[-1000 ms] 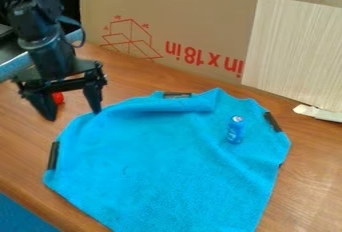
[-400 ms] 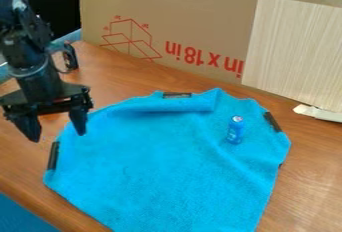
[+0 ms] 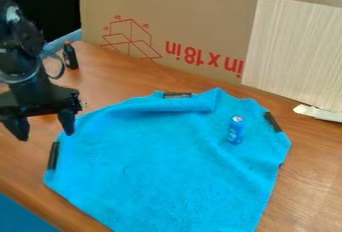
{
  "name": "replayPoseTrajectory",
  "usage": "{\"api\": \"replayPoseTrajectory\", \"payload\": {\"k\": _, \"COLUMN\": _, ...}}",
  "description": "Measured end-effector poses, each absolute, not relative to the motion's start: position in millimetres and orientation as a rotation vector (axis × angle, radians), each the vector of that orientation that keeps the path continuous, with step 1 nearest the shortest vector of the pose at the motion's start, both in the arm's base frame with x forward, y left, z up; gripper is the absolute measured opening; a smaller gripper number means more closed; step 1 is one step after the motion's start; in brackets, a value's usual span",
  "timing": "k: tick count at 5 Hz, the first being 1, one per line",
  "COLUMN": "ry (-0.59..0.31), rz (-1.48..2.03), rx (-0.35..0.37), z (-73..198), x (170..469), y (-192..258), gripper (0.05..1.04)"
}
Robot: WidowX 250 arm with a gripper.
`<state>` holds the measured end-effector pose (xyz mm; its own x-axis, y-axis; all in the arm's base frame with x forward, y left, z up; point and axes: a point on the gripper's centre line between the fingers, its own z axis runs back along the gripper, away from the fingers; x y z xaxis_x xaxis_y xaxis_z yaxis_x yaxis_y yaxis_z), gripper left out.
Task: Fold the cloth from left to right
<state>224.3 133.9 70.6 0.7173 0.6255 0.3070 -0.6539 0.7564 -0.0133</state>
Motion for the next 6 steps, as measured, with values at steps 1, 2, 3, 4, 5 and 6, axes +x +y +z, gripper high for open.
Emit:
{"api": "replayPoseTrajectory", "payload": {"k": 1, "ry": -0.304, "rz": 0.717, "rx": 0.096, "z": 69.9, "x": 221.6, "y": 137.7, "gripper": 1.0}}
{"api": "replayPoseTrajectory", "payload": {"k": 2, "ry": -0.273, "rz": 0.695, "rx": 0.1, "z": 56.4, "x": 214.3, "y": 135.3, "gripper": 1.0}}
{"api": "replayPoseTrajectory", "payload": {"k": 3, "ry": -0.279, "rz": 0.698, "rx": 0.102, "z": 47.4, "x": 211.5, "y": 133.8, "gripper": 1.0}}
{"api": "replayPoseTrajectory", "payload": {"k": 4, "ry": -0.27, "rz": 0.731, "rx": 0.087, "z": 29.9, "x": 210.1, "y": 131.4, "gripper": 0.959}}
{"api": "replayPoseTrajectory", "payload": {"k": 5, "ry": -0.302, "rz": 0.788, "rx": 0.125, "z": 25.5, "x": 215.9, "y": 140.0, "gripper": 0.792}}
{"api": "replayPoseTrajectory", "payload": {"k": 6, "ry": -0.308, "rz": 0.802, "rx": 0.108, "z": 25.0, "x": 218.5, "y": 138.1, "gripper": 0.526}}
